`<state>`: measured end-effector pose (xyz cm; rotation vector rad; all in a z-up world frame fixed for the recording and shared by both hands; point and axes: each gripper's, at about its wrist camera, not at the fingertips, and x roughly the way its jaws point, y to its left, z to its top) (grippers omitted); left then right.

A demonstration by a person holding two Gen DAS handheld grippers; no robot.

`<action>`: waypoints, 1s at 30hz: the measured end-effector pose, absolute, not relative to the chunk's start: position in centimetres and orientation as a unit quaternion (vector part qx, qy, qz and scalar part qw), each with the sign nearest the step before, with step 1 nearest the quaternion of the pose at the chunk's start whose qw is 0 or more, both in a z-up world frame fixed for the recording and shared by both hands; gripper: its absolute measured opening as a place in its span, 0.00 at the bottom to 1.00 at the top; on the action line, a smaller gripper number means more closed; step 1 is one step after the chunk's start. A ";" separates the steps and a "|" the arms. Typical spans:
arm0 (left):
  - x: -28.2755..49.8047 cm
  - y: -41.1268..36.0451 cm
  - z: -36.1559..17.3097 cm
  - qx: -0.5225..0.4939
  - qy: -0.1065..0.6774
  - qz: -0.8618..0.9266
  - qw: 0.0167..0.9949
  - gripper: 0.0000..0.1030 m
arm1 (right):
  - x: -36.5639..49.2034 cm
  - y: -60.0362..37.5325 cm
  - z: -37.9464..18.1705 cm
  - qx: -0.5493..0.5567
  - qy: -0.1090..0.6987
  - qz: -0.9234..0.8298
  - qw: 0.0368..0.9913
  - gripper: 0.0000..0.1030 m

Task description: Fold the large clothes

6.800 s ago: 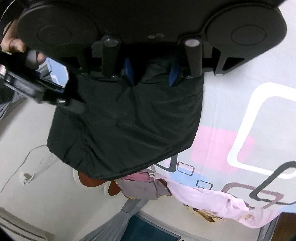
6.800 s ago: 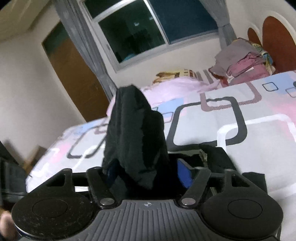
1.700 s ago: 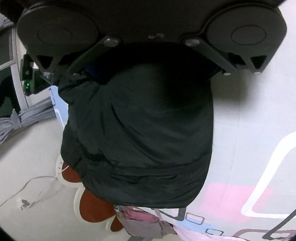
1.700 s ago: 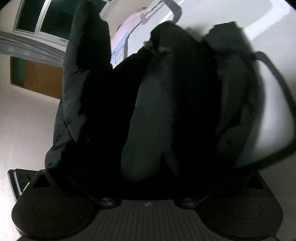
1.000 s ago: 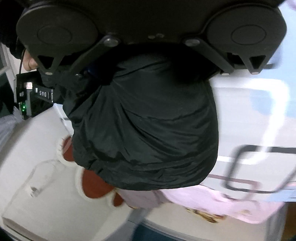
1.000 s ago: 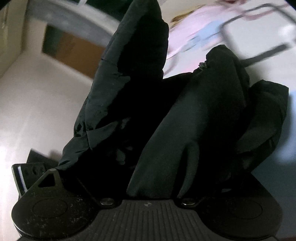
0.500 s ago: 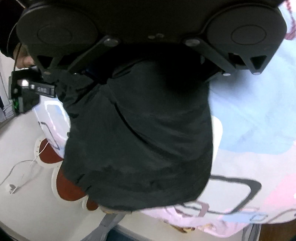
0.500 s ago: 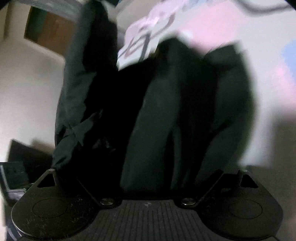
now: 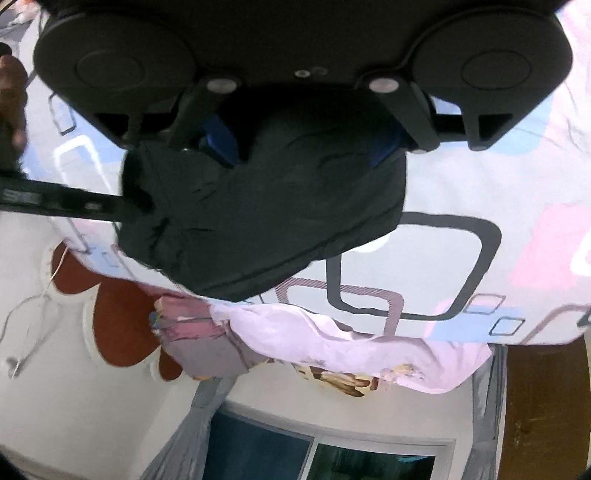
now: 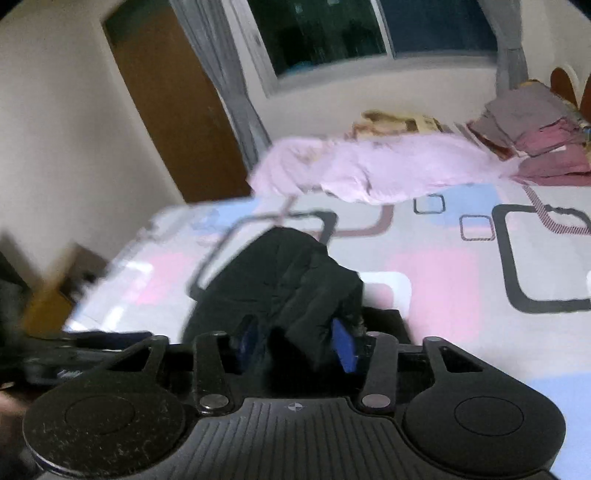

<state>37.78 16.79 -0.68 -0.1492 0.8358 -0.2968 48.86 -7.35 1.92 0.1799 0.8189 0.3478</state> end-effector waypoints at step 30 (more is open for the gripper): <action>24.1 11.7 -4.5 0.035 0.436 -0.163 0.884 0.79 | 30.9 -9.0 -8.1 0.027 0.477 0.166 0.863 0.42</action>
